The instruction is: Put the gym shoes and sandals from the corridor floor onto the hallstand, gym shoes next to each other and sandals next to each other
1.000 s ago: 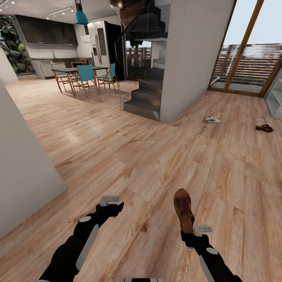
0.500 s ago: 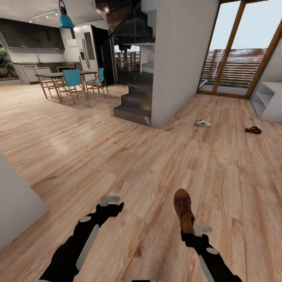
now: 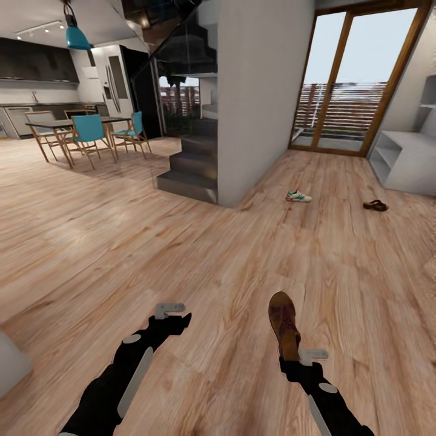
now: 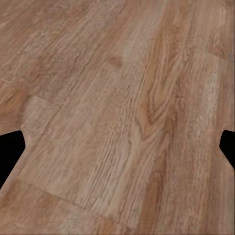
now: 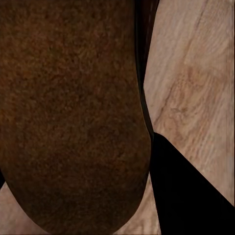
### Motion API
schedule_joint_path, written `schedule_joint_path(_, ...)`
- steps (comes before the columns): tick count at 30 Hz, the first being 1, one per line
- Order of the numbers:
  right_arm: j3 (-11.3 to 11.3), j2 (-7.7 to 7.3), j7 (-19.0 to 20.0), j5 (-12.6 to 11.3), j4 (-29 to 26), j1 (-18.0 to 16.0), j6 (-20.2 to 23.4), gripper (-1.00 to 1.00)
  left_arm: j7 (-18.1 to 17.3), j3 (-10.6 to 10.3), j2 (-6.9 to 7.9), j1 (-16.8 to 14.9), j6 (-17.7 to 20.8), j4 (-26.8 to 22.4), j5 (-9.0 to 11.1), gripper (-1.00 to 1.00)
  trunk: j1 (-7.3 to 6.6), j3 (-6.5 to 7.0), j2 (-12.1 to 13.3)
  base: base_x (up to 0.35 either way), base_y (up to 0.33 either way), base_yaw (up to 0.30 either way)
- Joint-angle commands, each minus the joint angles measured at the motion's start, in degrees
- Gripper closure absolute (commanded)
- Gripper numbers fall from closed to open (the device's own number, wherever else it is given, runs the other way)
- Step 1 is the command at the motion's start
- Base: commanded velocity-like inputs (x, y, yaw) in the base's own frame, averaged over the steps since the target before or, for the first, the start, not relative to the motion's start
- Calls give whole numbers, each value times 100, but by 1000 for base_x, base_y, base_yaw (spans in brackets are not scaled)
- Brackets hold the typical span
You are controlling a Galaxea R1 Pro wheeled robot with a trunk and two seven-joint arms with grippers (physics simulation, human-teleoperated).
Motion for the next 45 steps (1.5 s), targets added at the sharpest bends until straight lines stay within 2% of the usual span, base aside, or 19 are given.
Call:
schedule_joint_path(1, 3, -1, -17, -14, -10, -1, 35, 100, 0, 3, -1, -2, 31, -7, 34, -100, 3, 4, -2, 345, -178, -127)
schedule_joint_path(15, -4, -7, -2, -29, -10, -1, 47, 100, 6, 3, -1, -2, 40, -6, 34, -100, 3, 126, -2, 345, -159, -118)
schedule_joint_path(27, 18, 35, -8, 9, 21, -1, 50, 100, 12, 3, 7, -2, 41, 15, 22, -100, 3, 141, -2, 345, -134, -17)
schedule_joint_path(29, 20, 36, -8, 4, 26, -1, 44, 100, 12, 3, 15, 2, 41, 20, -61, -100, 3, 141, -2, 345, -131, 0)
schedule_joint_path(30, 20, 36, -8, -7, 31, -1, 42, 100, 10, 3, 28, 4, 40, 44, -195, -100, 3, 141, -2, 345, -131, 0)
schedule_joint_path(35, 13, 25, -4, -22, 23, -1, 44, 100, 4, 6, 55, 3, 34, 171, -381, -100, 3, 141, -2, 345, -79, -64)
schedule_joint_path(45, 19, 38, -7, -4, 26, -1, 47, 100, 9, 26, 63, 1, 44, 192, -433, -100, 3, 141, -2, 346, -8, -264)
